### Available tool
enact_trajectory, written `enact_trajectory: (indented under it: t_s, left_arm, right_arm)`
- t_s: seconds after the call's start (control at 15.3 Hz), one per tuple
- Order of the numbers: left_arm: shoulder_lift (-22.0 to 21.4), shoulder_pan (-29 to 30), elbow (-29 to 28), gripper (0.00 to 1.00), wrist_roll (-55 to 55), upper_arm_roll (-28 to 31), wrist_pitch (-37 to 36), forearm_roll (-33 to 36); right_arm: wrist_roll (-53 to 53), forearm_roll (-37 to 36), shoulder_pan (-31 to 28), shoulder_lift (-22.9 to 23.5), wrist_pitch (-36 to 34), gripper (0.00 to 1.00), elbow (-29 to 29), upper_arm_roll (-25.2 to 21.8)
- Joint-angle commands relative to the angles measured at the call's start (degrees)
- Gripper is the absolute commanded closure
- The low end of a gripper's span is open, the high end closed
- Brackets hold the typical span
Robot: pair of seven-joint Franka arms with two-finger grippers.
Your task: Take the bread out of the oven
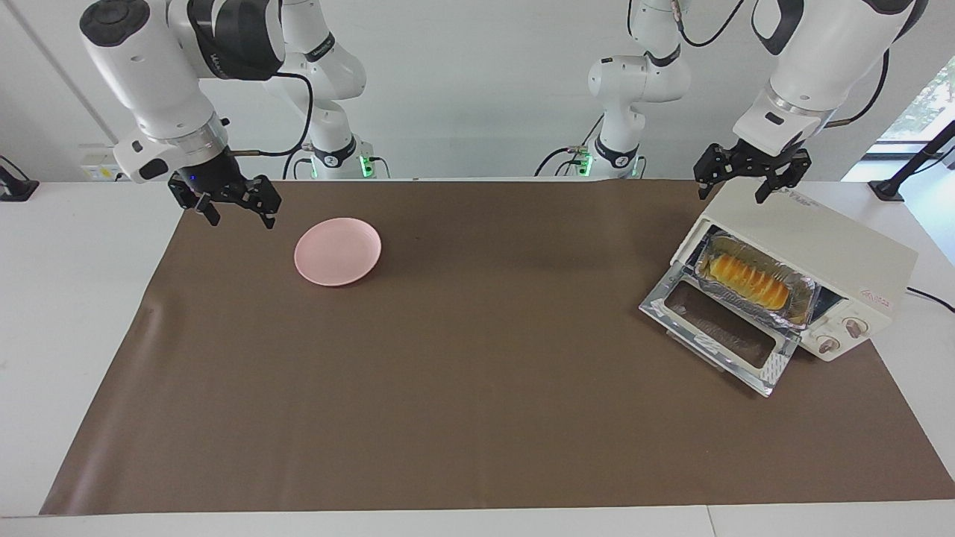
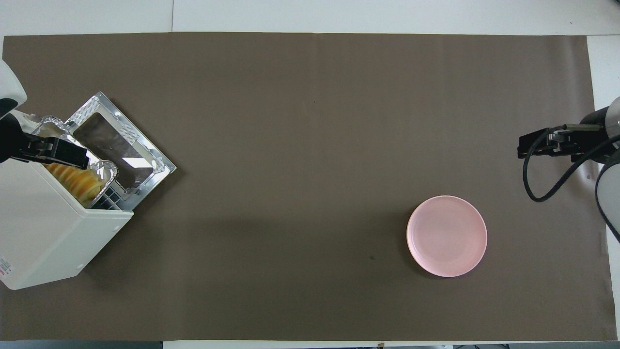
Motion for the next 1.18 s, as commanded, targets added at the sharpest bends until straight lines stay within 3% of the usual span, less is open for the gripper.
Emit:
enact_trajectory:
  t_s: [0.0,0.59,0.72,0.92,1.11]
  left_arm:
    - [-1.96,0.54,-2.41,0.00,0.81,-0.18,1.60,-0.78]
    - [-1.79,0.19,-2.23,0.00,0.11,1.92,1.68,-0.78]
    - [-0.74,0.27,-0.14,0.00,-5.58,1.84,0.11,-1.22]
    - [9.43,0.10,11.18,0.00,-15.49,1.84,-5.17,-1.14]
    - [17.25,0.01,16.55,0.00,-22.89,2.11,-4.82,0.79]
  right_arm:
    - [-1.11,-1.00,-0.66,-0.31,-1.15,0.00,0.41,0.54]
    - [-1.11,-1.00,-0.66,-0.31,-1.15,0.00,0.41,0.54]
    - [-1.11,-1.00,-0.66,-0.31,-1.15,0.00,0.41,0.54]
    - [-1.11,-1.00,-0.66,-0.31,-1.15,0.00,0.41,0.54]
    - [-1.11,-1.00,-0.66,-0.31,-1.15,0.00,0.41,0.54]
